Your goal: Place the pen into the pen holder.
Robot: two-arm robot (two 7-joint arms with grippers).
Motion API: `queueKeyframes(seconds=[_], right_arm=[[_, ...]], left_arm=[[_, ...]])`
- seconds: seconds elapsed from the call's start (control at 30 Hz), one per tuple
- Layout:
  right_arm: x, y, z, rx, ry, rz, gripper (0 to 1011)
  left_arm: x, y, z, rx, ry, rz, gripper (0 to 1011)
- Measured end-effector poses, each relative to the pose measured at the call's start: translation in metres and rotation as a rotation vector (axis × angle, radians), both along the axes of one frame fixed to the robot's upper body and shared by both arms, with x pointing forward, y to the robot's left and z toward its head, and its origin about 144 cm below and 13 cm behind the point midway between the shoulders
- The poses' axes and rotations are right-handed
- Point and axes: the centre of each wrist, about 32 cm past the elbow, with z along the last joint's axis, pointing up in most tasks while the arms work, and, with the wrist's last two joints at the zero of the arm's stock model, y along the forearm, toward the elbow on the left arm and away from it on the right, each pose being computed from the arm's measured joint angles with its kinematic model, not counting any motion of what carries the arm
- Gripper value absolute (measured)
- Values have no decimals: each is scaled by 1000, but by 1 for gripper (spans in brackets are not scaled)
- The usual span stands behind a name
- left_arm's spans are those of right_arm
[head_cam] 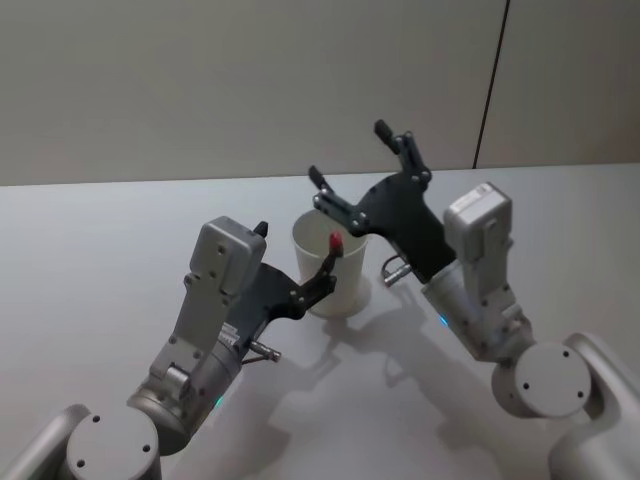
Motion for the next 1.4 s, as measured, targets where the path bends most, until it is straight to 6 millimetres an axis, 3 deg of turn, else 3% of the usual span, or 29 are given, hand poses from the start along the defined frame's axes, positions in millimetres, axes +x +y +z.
queueKeyframes(seconds=[0.8, 1.4], right_arm=[[-68, -22, 6, 104, 130, -308, 1001], [-111, -28, 4, 143, 228, -399, 1001]], left_arm=[[0, 0, 0, 0, 0, 0, 1004], [0, 0, 0, 0, 0, 0, 1004]])
